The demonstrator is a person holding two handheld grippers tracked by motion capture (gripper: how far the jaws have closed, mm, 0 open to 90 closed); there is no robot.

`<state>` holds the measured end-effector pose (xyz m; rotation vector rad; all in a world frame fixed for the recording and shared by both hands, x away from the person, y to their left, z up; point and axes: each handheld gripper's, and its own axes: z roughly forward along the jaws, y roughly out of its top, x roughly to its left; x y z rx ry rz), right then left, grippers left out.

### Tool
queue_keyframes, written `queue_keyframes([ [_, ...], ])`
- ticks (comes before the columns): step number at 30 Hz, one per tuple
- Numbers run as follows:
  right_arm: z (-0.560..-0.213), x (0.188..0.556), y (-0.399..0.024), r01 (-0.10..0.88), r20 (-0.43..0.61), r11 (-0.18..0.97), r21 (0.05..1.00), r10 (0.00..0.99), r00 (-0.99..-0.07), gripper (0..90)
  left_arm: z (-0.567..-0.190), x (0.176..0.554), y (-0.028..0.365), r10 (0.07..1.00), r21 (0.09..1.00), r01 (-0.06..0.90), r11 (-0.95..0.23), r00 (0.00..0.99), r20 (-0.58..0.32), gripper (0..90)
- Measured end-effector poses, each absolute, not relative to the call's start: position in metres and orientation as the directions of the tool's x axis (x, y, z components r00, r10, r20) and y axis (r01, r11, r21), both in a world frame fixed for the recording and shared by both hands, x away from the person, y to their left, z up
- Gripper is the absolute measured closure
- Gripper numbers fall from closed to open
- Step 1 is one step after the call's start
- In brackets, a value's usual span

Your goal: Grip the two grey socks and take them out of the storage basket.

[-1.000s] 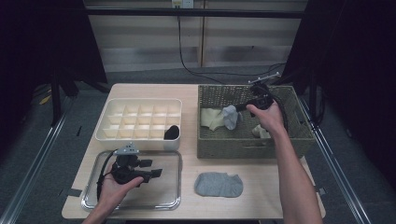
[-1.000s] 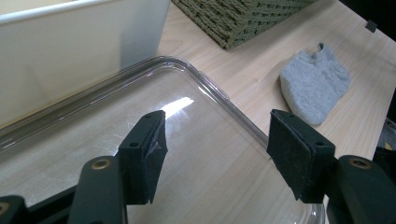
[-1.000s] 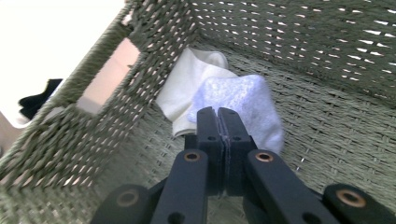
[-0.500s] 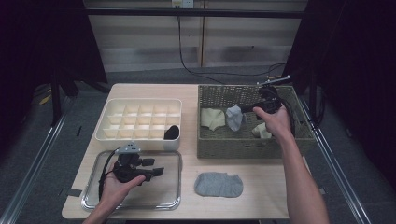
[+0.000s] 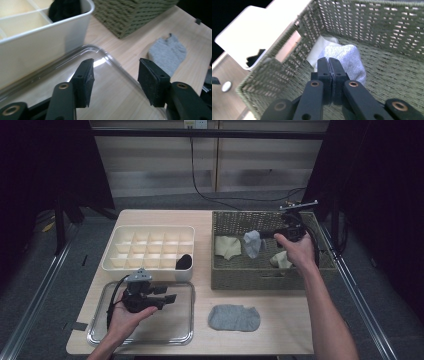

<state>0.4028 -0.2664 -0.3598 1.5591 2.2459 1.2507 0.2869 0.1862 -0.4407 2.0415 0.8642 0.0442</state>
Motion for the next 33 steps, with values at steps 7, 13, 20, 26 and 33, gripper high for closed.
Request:
queue_keyframes([
  [7,-0.353,0.397,-0.268,0.701,0.345,0.103,0.706,0.814,-0.467,88.9,-0.435,0.291,0.172,0.577,0.739,0.559,-0.377,0.765,-0.285,47.2],
  [13,-0.345,0.391,-0.269,0.700,0.345,0.112,0.705,0.808,-0.477,88.9,-0.427,0.301,0.166,0.593,0.745,0.563,-0.357,0.753,-0.285,50.7],
  [20,-0.337,0.384,-0.272,0.693,0.355,0.099,0.714,0.802,-0.480,88.9,-0.427,0.307,0.161,0.590,0.746,0.574,-0.337,0.746,-0.308,54.1],
  [26,-0.327,0.374,-0.273,0.677,0.366,0.082,0.731,0.791,-0.491,88.9,-0.426,0.308,0.161,0.587,0.749,0.581,-0.319,0.741,-0.325,54.3],
  [33,-0.318,0.361,-0.274,0.661,0.366,0.072,0.747,0.786,-0.499,89.0,-0.425,0.307,0.160,0.581,0.752,0.580,-0.313,0.743,-0.332,56.0],
])
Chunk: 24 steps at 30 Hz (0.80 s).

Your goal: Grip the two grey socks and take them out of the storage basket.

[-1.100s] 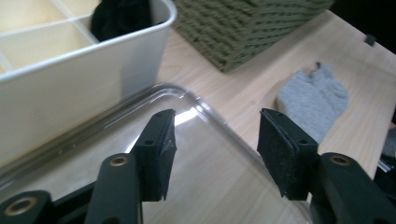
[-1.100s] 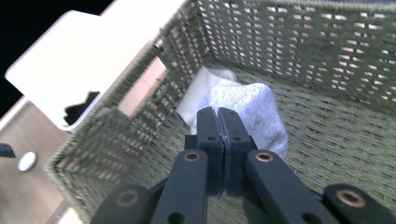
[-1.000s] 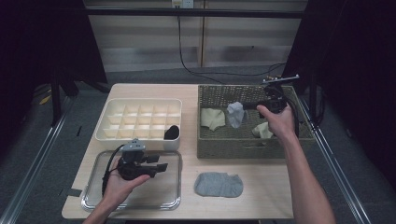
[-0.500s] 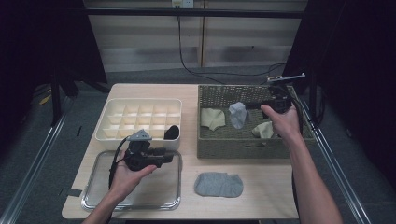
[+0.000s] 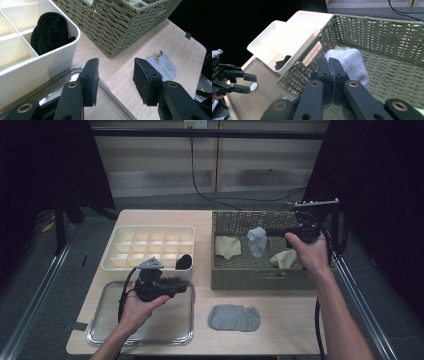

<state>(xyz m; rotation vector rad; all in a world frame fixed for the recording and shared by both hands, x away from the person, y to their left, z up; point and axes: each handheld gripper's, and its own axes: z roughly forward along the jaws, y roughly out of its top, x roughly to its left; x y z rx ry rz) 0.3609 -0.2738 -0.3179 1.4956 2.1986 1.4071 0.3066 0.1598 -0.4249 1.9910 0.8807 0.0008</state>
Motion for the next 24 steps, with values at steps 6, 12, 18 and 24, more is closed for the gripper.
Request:
queue_keyframes([
  [6,-0.310,0.350,-0.276,0.644,0.366,0.066,0.762,0.777,-0.512,89.1,-0.423,0.307,0.159,0.574,0.757,0.571,-0.318,0.751,-0.326,58.2],
  [12,-0.301,0.335,-0.275,0.619,0.361,0.072,0.782,0.758,-0.543,89.1,-0.421,0.308,0.156,0.562,0.762,0.577,-0.294,0.750,-0.350,59.0],
  [18,-0.293,0.314,-0.274,0.599,0.352,0.075,0.798,0.749,-0.562,89.1,-0.425,0.307,0.162,0.573,0.755,0.587,-0.294,0.740,-0.352,59.0],
  [24,-0.287,0.293,-0.273,0.580,0.335,0.087,0.810,0.744,-0.578,89.1,-0.429,0.306,0.169,0.597,0.737,0.615,-0.281,0.713,-0.367,46.4],
])
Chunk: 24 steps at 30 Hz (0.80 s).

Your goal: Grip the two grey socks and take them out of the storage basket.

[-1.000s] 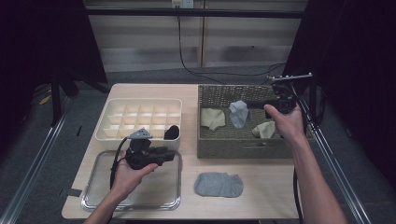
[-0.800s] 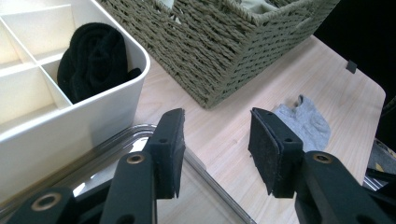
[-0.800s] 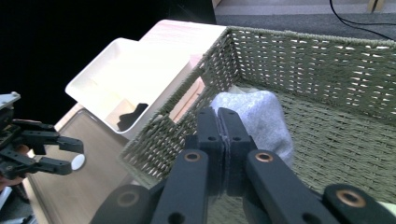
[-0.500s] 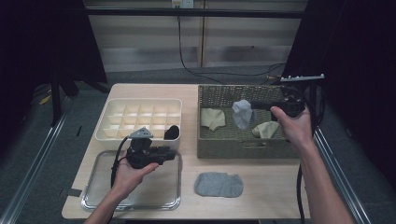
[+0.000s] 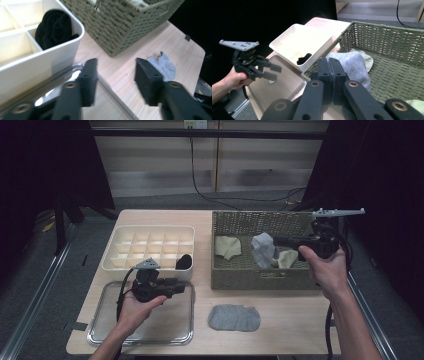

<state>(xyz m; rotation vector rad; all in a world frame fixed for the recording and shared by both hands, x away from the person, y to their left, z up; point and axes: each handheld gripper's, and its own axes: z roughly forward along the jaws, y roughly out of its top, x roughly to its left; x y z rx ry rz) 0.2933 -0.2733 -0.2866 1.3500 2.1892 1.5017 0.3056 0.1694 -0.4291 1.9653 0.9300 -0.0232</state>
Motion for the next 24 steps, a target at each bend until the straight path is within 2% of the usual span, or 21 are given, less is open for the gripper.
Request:
queue_keyframes([
  [5,-0.292,0.276,-0.274,0.578,0.339,0.079,0.812,0.742,-0.578,89.1,-0.431,0.301,0.178,0.601,0.736,0.618,-0.277,0.709,-0.369,39.9],
  [9,-0.301,0.263,-0.270,0.591,0.353,0.076,0.803,0.738,-0.575,89.1,-0.432,0.298,0.180,0.613,0.739,0.618,-0.268,0.701,-0.364,38.9],
  [20,-0.339,0.235,-0.266,0.627,0.390,0.062,0.777,0.734,-0.556,89.1,-0.433,0.292,0.174,0.618,0.739,0.602,-0.303,0.715,-0.329,46.0],
  [24,-0.355,0.227,-0.264,0.631,0.401,0.058,0.773,0.727,-0.557,89.2,-0.434,0.292,0.169,0.614,0.738,0.596,-0.315,0.721,-0.320,51.0],
])
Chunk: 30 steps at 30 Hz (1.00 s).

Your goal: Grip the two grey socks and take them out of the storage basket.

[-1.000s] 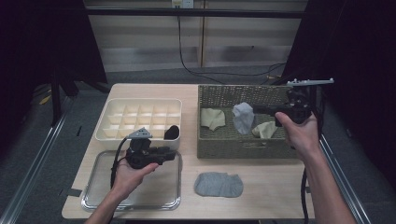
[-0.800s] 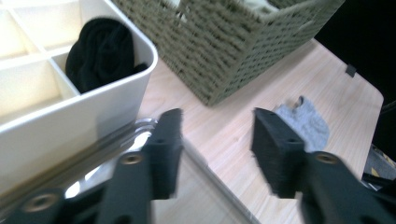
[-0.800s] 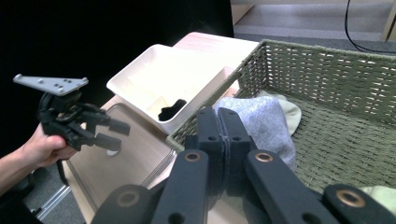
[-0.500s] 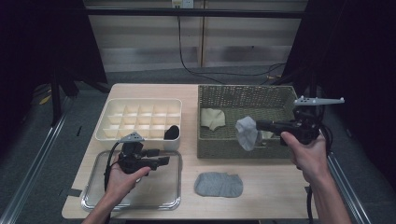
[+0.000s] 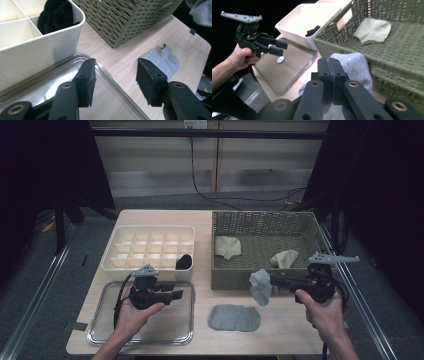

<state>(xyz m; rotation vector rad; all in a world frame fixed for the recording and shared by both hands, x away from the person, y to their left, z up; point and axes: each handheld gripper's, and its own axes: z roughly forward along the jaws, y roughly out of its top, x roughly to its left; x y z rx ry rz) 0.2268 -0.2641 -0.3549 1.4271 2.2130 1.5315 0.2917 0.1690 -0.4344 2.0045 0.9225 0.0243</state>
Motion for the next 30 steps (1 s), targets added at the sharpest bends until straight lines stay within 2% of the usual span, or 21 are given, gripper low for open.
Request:
queue_keyframes([
  [11,-0.403,0.215,-0.270,0.677,0.433,0.030,0.735,0.749,-0.502,89.2,-0.436,0.287,0.149,0.574,0.732,0.576,-0.364,0.757,-0.310,61.1],
  [19,-0.429,0.210,-0.274,0.699,0.430,0.029,0.715,0.770,-0.471,89.1,-0.445,0.283,0.129,0.544,0.718,0.576,-0.392,0.774,-0.324,60.6],
  [22,-0.434,0.210,-0.271,0.694,0.430,0.031,0.719,0.765,-0.479,89.0,-0.449,0.282,0.120,0.548,0.711,0.591,-0.380,0.763,-0.342,59.6],
  [30,-0.447,0.213,-0.252,0.709,0.444,0.070,0.702,0.735,-0.512,88.4,-0.466,0.274,0.102,0.511,0.668,0.592,-0.451,0.785,-0.350,58.1],
])
